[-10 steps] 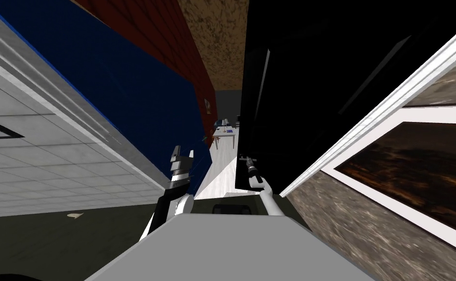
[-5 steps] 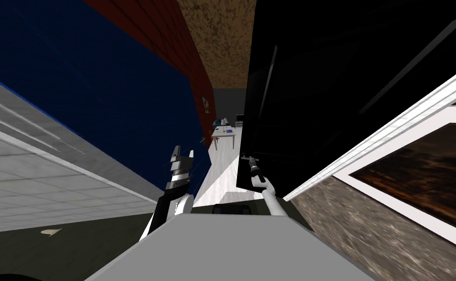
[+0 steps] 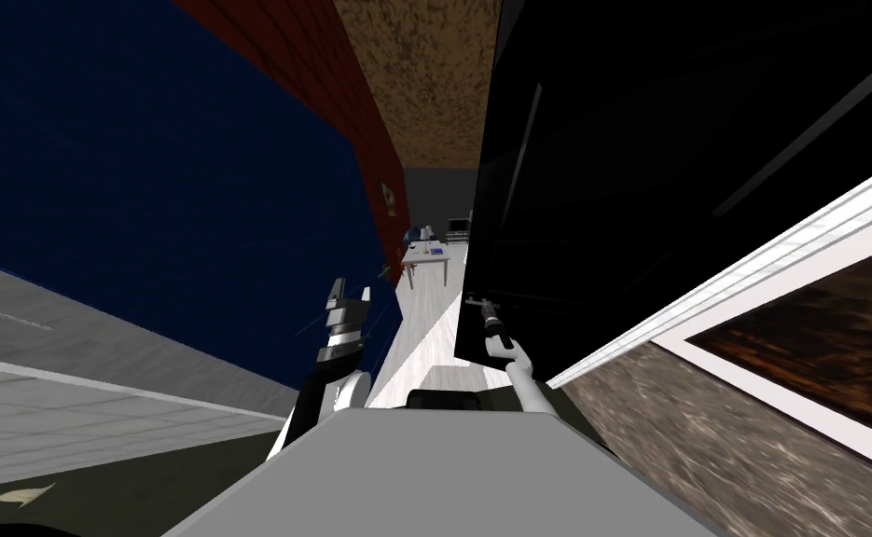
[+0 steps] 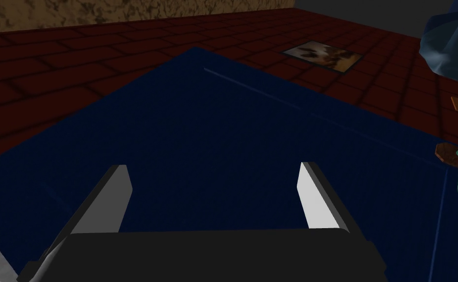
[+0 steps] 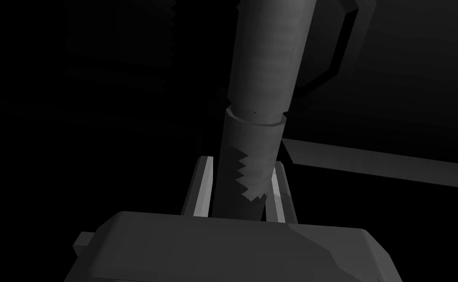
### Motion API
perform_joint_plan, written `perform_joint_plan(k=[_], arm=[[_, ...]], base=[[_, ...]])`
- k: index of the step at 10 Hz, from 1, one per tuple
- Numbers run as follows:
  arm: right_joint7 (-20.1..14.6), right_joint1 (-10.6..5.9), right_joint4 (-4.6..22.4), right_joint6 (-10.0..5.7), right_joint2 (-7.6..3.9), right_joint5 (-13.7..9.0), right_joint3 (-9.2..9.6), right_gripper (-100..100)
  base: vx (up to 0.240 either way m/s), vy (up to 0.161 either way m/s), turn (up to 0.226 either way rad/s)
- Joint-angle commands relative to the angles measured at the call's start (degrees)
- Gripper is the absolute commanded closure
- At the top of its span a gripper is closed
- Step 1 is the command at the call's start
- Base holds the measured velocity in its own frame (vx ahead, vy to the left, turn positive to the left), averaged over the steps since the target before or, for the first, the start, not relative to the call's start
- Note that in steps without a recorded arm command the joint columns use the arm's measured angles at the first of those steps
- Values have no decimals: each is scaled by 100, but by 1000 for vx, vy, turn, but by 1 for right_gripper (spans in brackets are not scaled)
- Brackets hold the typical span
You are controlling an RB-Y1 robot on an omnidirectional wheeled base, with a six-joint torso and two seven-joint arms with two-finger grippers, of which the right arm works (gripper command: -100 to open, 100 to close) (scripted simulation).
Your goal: Push the door open
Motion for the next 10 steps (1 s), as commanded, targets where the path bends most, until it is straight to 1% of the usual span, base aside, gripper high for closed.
perform_joint_plan(k=[1, 2, 3, 4, 5, 6, 8, 9, 10], arm=[[57, 41, -105, 8, -31, -10, -171, 100], [57, 41, -105, 8, -31, -10, -171, 100], [74, 36, -101, 6, -36, -25, -262, 100], [92, 31, -97, 5, -36, -39, -353, 100], [92, 31, -97, 5, -36, -39, -353, 100], [118, 24, -91, 3, -27, -61, -487, 100], [135, 20, -87, 1, -17, -75, -575, 100], [159, 13, -81, -1, 12, -95, -700, 100], [174, 9, -78, -2, 35, -108, -779, 100]], base=[[104, 58, -51], [80, 45, -29], [107, 38, -81], [154, 108, -88], [110, 92, -58], [132, 110, -103], [157, 99, -89], [158, 105, -74], [199, 127, -119]])
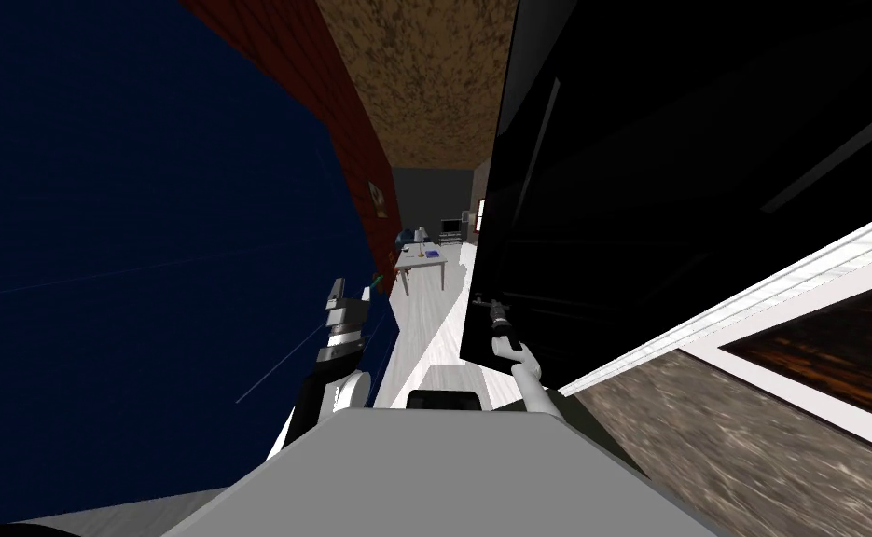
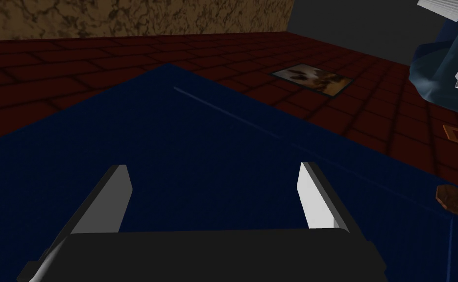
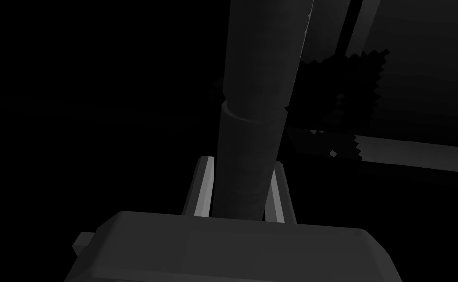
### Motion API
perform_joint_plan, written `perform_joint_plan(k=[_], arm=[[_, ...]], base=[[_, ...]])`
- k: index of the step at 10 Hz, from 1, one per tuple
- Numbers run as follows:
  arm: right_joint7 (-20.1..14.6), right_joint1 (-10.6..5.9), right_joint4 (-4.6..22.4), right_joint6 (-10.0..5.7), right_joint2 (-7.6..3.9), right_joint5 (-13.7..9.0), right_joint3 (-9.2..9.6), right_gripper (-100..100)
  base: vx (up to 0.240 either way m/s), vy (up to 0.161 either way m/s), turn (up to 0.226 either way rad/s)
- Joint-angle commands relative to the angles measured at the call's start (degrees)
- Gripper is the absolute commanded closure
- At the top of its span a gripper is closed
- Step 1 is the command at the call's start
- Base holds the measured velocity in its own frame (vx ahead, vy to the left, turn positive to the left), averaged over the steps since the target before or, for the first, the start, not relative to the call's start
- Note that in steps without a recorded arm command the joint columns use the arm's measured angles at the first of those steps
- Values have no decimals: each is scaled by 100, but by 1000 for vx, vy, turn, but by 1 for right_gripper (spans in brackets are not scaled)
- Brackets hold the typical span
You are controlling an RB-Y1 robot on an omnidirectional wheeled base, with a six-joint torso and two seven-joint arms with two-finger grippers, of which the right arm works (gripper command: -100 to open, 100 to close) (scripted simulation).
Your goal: Push the door open
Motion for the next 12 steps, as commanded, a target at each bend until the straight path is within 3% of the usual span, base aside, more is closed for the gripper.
perform_joint_plan(k=[1, 7, 9, 12], arm=[[58, -39, -9, -59, 24, -15, -194, 100], [131, -59, 8, -65, 245, -76, -571, 100], [146, -24, 22, -71, 125, -96, -693, 100], [173, -20, 12, -69, 69, -122, -833, 100]], base=[[199, 123, -125], [183, 98, -89], [100, 23, -55], [173, 44, -47]])
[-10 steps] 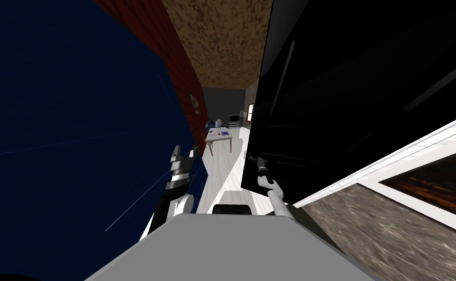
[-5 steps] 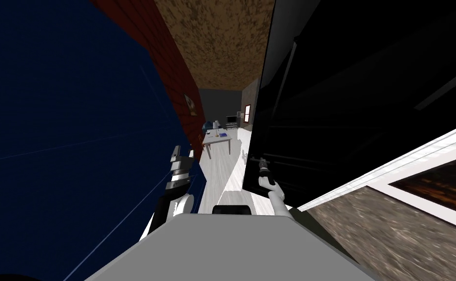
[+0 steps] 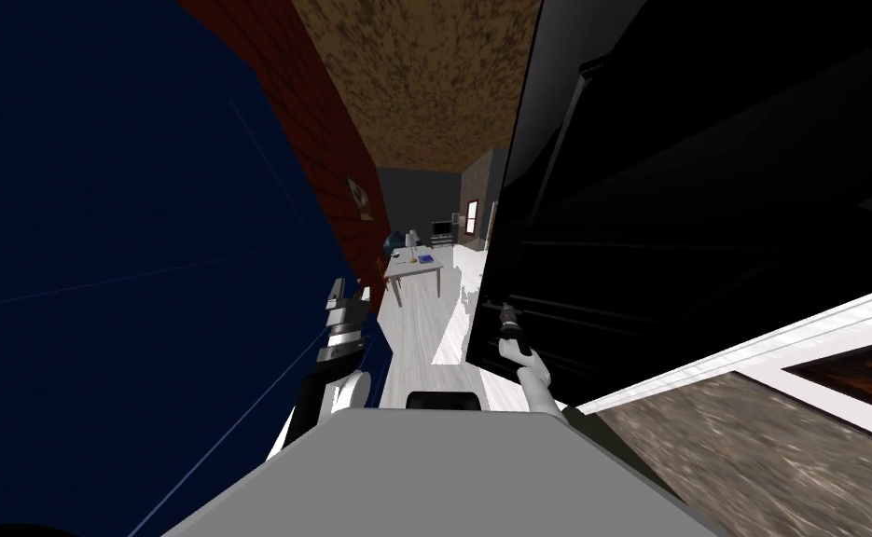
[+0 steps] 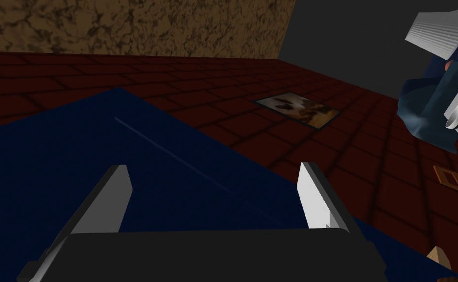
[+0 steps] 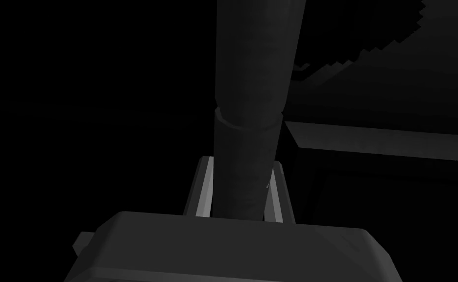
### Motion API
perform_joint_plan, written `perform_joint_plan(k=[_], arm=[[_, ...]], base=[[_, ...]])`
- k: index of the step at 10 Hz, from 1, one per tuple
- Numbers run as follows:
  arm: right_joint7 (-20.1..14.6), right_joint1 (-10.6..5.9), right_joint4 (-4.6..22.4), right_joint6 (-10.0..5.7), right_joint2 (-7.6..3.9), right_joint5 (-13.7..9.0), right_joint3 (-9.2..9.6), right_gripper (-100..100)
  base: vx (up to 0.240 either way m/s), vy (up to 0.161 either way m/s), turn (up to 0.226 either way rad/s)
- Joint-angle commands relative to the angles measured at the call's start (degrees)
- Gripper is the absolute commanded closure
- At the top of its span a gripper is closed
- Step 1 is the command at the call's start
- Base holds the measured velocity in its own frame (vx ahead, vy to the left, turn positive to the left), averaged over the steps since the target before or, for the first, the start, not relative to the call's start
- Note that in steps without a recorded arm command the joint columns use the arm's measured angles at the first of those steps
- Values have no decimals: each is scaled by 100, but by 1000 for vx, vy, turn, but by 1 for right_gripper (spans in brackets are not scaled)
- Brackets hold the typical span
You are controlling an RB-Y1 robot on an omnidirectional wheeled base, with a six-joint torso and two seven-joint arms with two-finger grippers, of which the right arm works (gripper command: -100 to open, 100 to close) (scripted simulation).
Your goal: Push the door open
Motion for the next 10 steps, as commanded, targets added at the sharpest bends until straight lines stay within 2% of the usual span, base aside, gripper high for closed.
perform_joint_plan(k=[1, 4, 8, 9, 10], arm=[[28, -56, 12, -47, -56, -17, -110, 100], [67, -51, -3, -44, -60, -56, -312, 100], [108, -46, -19, -40, 9, -95, -523, 100], [100, -12, 0, -38, -29, -95, -529, 100], [122, 4, -29, -38, -79, -114, -647, 100]], base=[[196, 48, -63], [198, 73, -70], [170, 51, -58], [77, 12, -49], [102, 26, -50]])
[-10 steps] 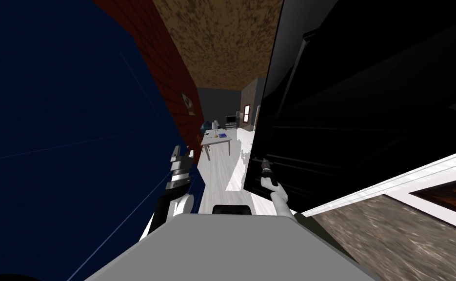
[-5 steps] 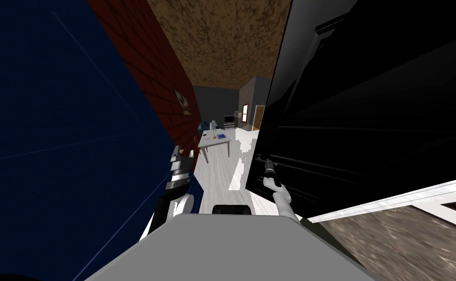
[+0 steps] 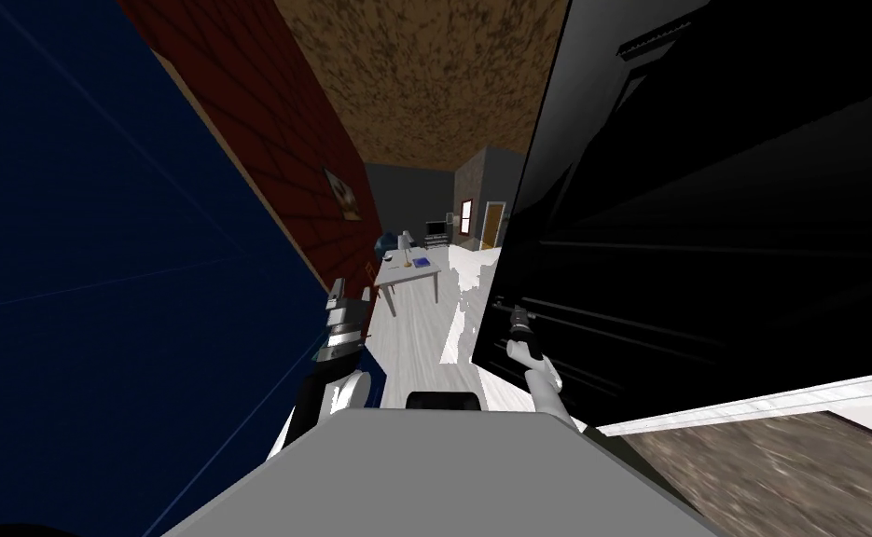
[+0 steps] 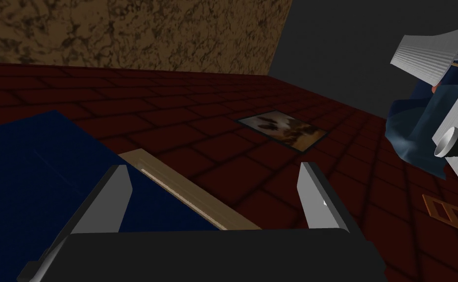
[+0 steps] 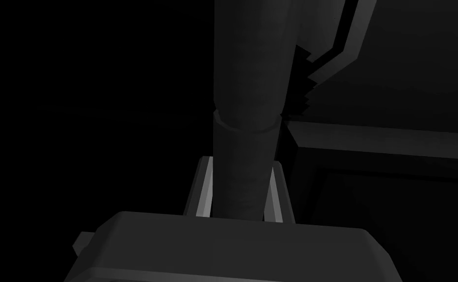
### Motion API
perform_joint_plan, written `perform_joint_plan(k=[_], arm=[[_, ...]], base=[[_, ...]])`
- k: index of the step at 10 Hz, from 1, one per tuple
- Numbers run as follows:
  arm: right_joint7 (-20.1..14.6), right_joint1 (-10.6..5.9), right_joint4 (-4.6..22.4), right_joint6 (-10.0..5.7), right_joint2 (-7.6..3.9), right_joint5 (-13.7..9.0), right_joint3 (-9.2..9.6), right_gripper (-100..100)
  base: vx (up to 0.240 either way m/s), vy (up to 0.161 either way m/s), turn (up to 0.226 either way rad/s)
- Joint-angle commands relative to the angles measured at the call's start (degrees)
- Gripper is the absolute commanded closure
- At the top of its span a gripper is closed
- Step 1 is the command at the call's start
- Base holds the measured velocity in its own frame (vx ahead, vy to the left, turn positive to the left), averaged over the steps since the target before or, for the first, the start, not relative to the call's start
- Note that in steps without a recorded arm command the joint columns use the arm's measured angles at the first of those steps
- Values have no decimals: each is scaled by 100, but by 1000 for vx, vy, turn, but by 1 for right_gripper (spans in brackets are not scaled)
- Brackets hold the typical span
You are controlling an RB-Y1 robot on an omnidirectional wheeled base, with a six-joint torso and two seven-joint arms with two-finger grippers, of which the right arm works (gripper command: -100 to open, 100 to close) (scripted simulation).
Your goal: Push the door open
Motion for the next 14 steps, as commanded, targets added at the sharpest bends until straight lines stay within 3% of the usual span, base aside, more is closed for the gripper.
perform_joint_plan(k=[1, 6, 11, 12, 14], arm=[[28, -3, -28, 1, -22, -7, -75, 100], [107, 38, -112, 17, -40, -60, -428, 100], [176, 74, -186, 30, 63, -106, -736, 100], [169, 120, -178, 41, 37, -105, -740, 100], [208, 143, -230, 42, -8, -131, -925, 100]], base=[[133, 23, -43], [195, 17, -39], [197, 27, -48], [82, 2, -51], [154, 0, -42]])
